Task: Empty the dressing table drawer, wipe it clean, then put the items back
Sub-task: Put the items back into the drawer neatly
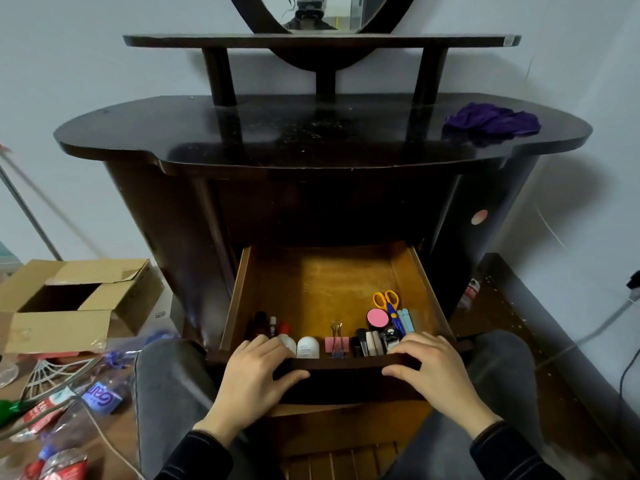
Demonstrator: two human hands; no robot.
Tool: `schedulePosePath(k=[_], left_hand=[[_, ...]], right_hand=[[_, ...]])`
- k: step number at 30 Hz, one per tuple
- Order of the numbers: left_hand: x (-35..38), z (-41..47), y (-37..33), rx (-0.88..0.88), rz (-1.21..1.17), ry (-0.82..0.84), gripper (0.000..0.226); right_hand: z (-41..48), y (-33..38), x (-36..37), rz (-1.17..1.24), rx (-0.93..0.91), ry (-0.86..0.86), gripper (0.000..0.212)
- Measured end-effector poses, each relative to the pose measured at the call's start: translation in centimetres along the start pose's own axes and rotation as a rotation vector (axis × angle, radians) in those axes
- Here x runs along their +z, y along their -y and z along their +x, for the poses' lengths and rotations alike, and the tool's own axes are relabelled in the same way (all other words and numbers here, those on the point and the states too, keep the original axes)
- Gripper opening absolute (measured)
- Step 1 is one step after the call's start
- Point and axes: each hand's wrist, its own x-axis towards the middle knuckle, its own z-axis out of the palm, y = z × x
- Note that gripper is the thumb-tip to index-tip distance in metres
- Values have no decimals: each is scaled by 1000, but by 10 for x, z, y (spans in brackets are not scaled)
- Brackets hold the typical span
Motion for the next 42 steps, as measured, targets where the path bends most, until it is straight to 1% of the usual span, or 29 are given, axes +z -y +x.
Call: schedulePosePath(k=[11, 24, 30, 33, 38, 42], left_hand=[[13, 25, 19, 10, 27, -29, 44], [39, 63, 48, -3, 78, -87, 40], [51, 84, 62, -38, 83, -124, 35], [57, 95, 71, -70, 84, -111, 38], [64, 112, 84, -103, 78, -86, 42], [66, 125, 89, -132, 64, -115, 46]], right_hand=[[32, -8, -4, 41, -4, -16, 30], [87, -18, 0, 38, -18, -57, 30], [116, -25, 0, 42, -58, -77, 26], [132, -29, 0, 58, -62, -88, 28], [155, -36, 2, 27, -58, -92, 36], [168, -38, 6, -10, -35, -109, 36]])
